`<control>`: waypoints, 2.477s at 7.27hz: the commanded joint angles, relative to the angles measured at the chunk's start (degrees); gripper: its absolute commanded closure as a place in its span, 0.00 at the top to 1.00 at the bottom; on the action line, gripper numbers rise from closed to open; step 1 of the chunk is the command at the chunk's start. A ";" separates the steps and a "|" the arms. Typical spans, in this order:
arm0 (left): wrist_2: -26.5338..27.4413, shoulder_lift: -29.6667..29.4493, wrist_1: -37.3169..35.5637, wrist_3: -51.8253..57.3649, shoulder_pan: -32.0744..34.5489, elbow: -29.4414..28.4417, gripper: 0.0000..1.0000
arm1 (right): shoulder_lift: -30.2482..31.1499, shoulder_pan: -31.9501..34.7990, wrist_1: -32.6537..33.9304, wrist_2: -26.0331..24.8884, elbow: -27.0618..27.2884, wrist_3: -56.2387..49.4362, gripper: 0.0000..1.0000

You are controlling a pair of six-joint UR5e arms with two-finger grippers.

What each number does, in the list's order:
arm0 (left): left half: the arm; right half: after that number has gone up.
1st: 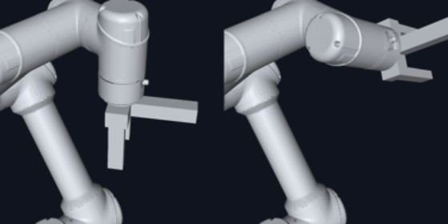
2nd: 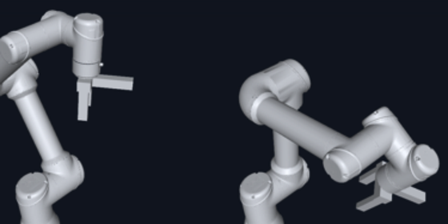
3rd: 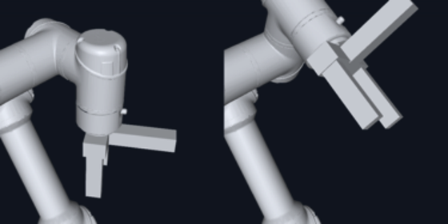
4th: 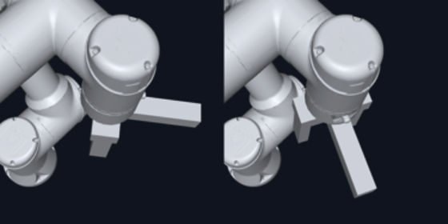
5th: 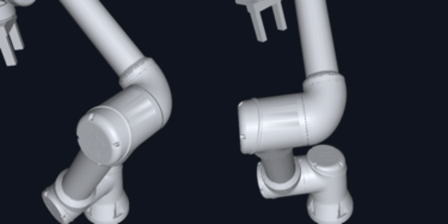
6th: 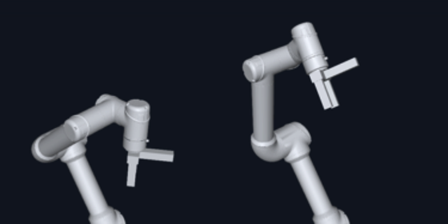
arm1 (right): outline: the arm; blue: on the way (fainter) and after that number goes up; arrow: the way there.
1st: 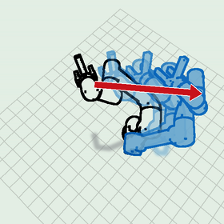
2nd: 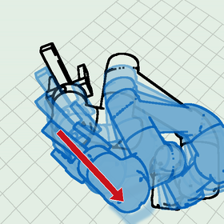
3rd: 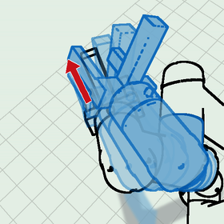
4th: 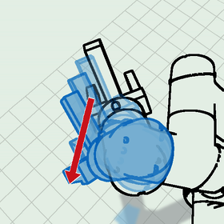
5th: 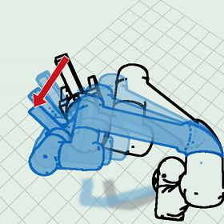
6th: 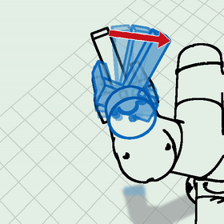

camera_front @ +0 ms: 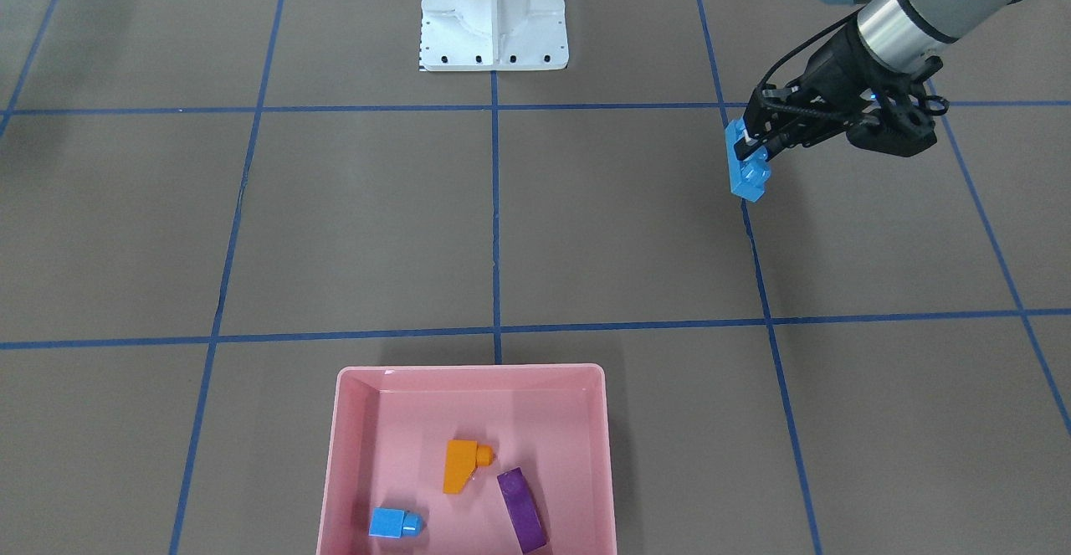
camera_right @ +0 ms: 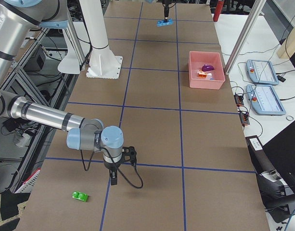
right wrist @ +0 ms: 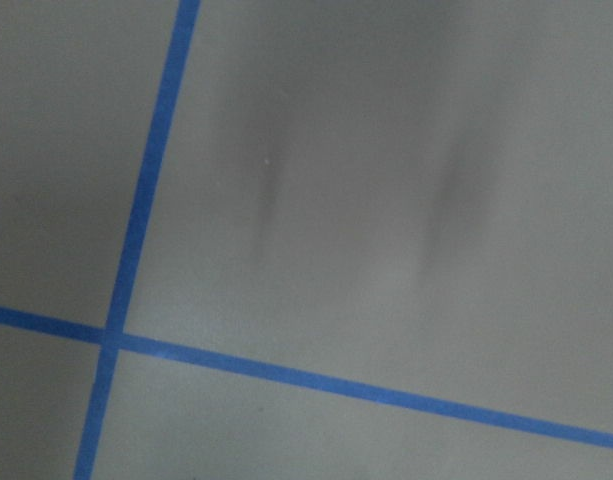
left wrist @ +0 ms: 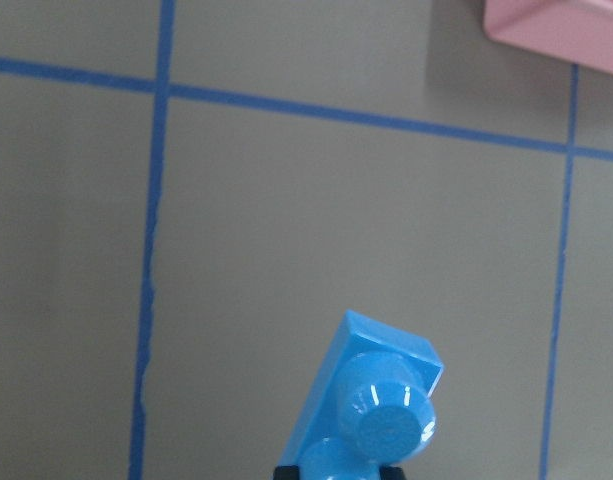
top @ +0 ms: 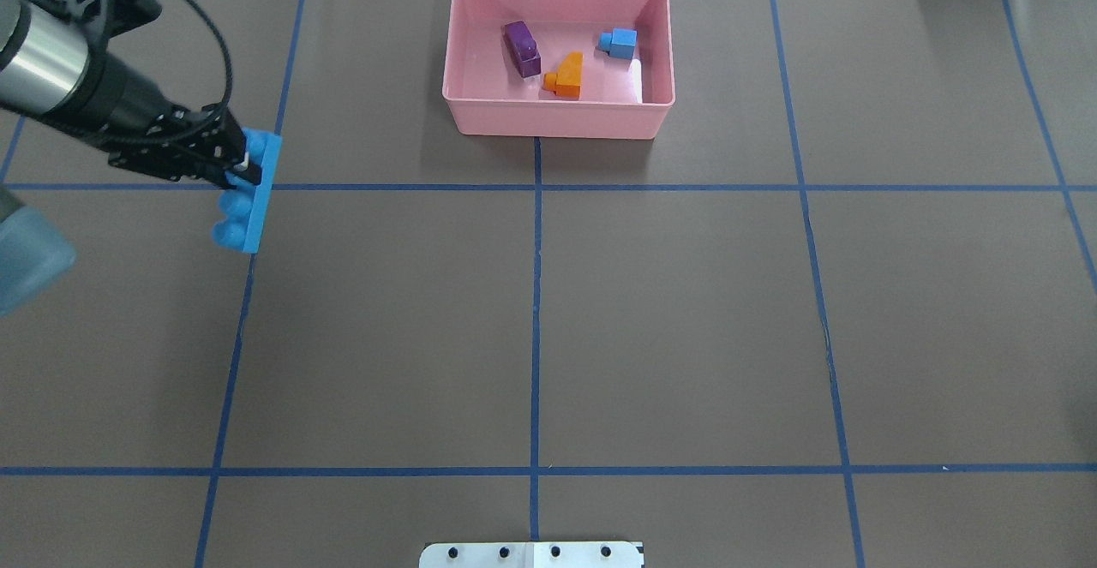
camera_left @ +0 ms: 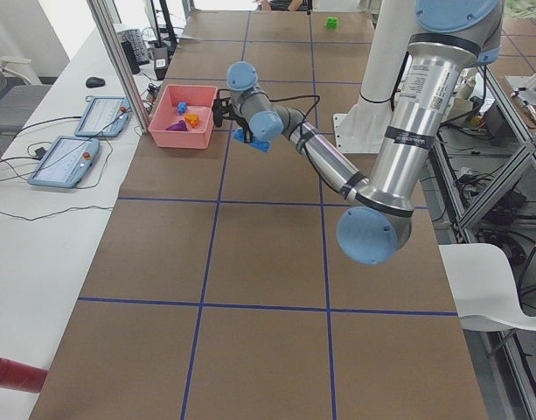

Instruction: Put all blocks into box

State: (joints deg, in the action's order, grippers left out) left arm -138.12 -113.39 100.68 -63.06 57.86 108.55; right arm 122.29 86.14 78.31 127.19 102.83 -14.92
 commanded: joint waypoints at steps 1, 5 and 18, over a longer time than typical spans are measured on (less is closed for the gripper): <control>0.05 -15.66 -1.46 -2.15 2.60 -13.30 0.00 | 2.06 1.66 -3.83 3.51 -6.56 -1.16 1.00; 0.14 -22.38 -1.02 -2.85 2.79 -20.46 0.00 | 4.00 1.66 -16.43 1.32 -16.24 1.39 1.00; 23.92 -46.12 25.72 -13.82 -4.14 -61.30 0.00 | 3.13 1.66 -21.88 8.52 -20.57 6.66 0.00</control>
State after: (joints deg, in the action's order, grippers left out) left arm -118.70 -157.61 117.85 -73.26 56.25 54.08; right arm 125.42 87.77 56.47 135.60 80.62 -8.28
